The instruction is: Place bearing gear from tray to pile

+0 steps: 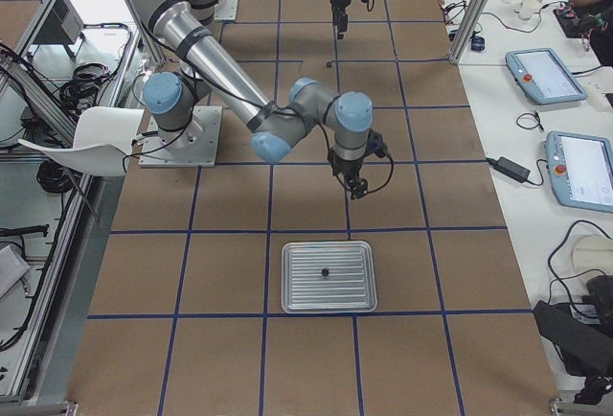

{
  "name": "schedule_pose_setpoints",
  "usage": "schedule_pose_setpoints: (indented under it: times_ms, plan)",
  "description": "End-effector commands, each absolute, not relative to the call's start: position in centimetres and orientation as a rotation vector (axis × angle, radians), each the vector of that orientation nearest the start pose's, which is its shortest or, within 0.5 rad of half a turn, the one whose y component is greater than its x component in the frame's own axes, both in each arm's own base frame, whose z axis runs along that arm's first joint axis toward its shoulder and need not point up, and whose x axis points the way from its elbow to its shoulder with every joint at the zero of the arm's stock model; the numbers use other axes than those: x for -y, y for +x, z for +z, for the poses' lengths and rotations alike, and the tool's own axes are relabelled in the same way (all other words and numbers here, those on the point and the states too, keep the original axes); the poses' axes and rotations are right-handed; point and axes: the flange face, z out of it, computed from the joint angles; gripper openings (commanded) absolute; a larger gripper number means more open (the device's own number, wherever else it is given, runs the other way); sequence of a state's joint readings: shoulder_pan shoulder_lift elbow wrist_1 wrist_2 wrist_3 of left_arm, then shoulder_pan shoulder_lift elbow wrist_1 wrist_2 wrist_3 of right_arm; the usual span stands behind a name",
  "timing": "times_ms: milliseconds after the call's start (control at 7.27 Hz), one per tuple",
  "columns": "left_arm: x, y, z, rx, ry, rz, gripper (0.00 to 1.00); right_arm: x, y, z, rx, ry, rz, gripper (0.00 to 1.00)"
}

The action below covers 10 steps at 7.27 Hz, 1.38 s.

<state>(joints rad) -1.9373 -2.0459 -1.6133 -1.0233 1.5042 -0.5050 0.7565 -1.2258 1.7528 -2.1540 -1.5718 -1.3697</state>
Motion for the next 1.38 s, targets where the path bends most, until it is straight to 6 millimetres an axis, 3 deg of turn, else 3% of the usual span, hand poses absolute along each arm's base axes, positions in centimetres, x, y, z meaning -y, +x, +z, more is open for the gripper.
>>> schedule_pose_setpoints:
  times_ms: [0, 138, 275, 412, 550, 688, 825, 1100, 1238]
  plan:
    - [53.5, -39.4, 20.4, -3.154, -0.196, -0.017, 0.98, 46.4, -43.5, 23.1, -3.031, -1.014, -0.033, 1.00]
    - [53.1, -39.7, 18.9, -3.132, -0.190, 0.002, 0.98, 46.8, -46.1, 21.2, -2.972, -1.136, -0.059, 1.00]
    - [53.1, -39.7, 17.8, -3.127, -0.173, 0.027, 0.89, 46.7, -47.9, 20.2, -2.933, -1.223, -0.062, 1.00]
    - [53.1, -39.8, 17.3, -3.124, -0.168, 0.033, 0.83, 47.1, -48.4, 19.8, -2.931, -1.226, -0.067, 0.93]
    - [53.0, -40.0, 17.4, -3.125, -0.166, 0.031, 0.63, 47.0, -48.1, 19.3, -2.928, -1.204, -0.071, 0.87]
    - [52.7, -40.3, 17.5, -3.127, -0.166, 0.033, 0.43, 47.2, -48.1, 18.8, -2.921, -1.188, -0.102, 0.76]
    - [52.7, -40.2, 17.3, -3.125, -0.161, 0.036, 0.42, 47.2, -48.0, 18.4, -2.910, -1.198, -0.103, 0.54]
    - [52.5, -40.5, 17.2, -3.124, -0.151, 0.040, 0.42, 47.2, -48.1, 17.9, -2.903, -1.200, -0.101, 0.46]
    - [52.4, -40.6, 17.1, -3.126, -0.146, 0.044, 0.42, 47.1, -47.9, 17.5, -2.900, -1.186, -0.103, 0.36]
